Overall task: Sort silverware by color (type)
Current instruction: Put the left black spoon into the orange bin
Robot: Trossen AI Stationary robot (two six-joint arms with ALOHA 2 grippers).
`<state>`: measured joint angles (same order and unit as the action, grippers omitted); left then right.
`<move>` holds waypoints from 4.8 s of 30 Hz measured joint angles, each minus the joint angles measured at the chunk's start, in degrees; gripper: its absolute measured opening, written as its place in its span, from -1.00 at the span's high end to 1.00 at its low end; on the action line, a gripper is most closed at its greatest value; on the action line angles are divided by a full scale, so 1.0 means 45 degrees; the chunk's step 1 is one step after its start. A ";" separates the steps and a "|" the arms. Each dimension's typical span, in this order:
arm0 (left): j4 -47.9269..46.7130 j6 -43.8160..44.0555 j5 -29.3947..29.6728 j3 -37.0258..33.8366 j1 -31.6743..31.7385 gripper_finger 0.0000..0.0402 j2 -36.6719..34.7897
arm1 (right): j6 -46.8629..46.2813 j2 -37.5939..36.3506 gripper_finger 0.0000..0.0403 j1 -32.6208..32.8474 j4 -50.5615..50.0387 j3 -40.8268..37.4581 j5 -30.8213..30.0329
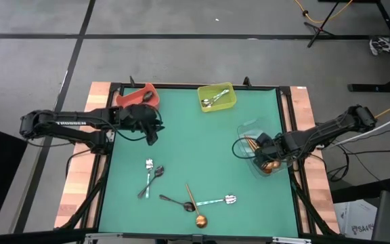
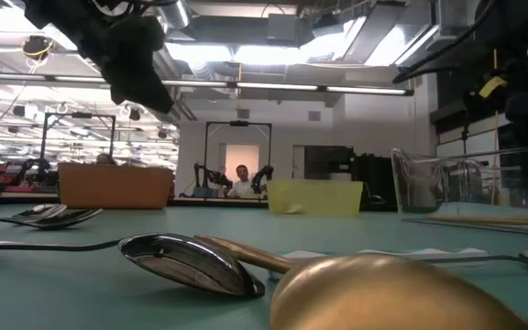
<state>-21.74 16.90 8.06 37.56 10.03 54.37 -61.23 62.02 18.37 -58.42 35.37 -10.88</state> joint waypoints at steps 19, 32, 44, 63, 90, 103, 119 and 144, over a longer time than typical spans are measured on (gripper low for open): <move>0.0316 0.4880 0.0373 0.0000 -0.3737 0.45 0.0000 | 0.2001 -0.0005 0.67 0.0000 0.0055 0.1997 -0.2577; 0.0390 0.8863 0.1904 0.0014 -0.7637 0.45 0.1171 | 0.4227 -0.0005 0.67 0.0003 0.2528 0.1997 -0.2727; 0.0925 1.2310 0.1515 0.0251 -0.9426 0.45 0.3353 | 0.4726 -0.0005 0.67 0.0004 0.3419 0.1997 -0.2726; -0.4376 1.2906 0.1038 0.4110 -0.9643 0.45 0.6768 | 0.4726 -0.0005 0.67 0.0004 0.3446 0.1997 -0.2696; -0.5357 1.2887 0.0984 0.4124 -0.9614 0.45 0.9767 | 0.4726 -0.0002 0.67 0.0000 0.3441 0.1997 -0.2684; -0.5226 1.2644 0.1004 0.4167 -0.9623 0.45 1.0384 | 0.4726 -0.0002 0.67 0.0003 0.3441 0.1997 -0.2684; -0.5203 1.2443 0.1055 0.4143 -0.9623 0.62 1.0396 | 0.4726 0.0000 0.67 0.0003 0.3441 0.1997 -0.2684; -0.5304 1.2351 0.0979 0.4075 -0.9258 0.95 0.9275 | 0.4697 0.0000 0.67 0.0001 0.3445 0.1993 -0.2679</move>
<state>-45.60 72.48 12.47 55.90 -31.63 96.11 -40.10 62.02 18.38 -42.92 44.34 -22.94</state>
